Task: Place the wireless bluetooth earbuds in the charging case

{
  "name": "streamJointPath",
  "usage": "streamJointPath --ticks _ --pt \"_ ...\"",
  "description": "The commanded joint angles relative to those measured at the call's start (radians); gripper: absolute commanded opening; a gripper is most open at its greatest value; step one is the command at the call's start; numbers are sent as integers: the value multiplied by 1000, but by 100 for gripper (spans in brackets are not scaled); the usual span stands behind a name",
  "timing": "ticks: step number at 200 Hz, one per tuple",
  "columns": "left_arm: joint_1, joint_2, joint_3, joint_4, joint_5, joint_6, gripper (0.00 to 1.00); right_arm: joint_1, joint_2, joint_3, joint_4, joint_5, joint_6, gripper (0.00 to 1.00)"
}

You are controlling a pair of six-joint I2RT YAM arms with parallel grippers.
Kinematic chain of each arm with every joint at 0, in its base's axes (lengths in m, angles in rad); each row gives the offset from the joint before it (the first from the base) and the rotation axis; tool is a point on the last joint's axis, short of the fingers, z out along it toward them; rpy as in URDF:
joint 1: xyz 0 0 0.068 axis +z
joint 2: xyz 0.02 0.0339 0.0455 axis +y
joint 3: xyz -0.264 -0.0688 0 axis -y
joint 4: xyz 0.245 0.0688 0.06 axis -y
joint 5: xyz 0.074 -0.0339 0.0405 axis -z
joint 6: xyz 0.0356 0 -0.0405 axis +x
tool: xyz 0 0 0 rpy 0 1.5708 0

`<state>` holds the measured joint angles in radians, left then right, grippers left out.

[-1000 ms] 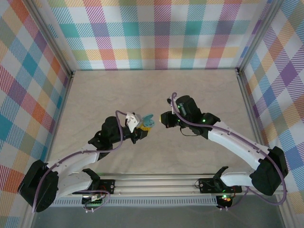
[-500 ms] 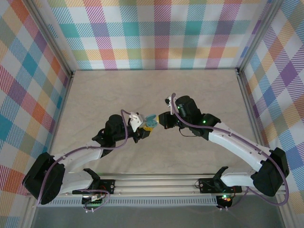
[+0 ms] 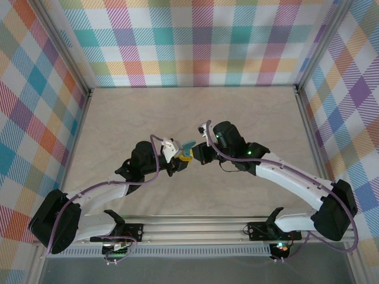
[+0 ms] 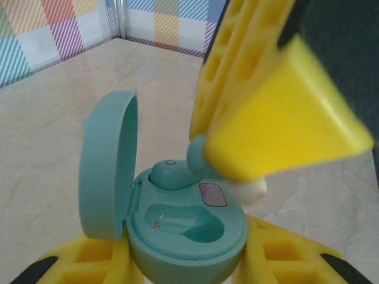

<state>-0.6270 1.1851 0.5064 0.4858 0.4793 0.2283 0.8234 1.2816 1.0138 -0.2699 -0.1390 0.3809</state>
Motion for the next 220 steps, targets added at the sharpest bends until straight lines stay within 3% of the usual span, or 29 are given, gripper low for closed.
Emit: streamJointPath --ticks 1,81,220 --pt "-16 1 26 46 21 -13 11 19 18 29 16 16 -30 12" --pt "-16 -32 5 44 12 -37 12 26 44 55 25 109 -23 12" --pt "-17 -58 -9 33 -4 -37 12 57 84 67 23 77 -42 13"
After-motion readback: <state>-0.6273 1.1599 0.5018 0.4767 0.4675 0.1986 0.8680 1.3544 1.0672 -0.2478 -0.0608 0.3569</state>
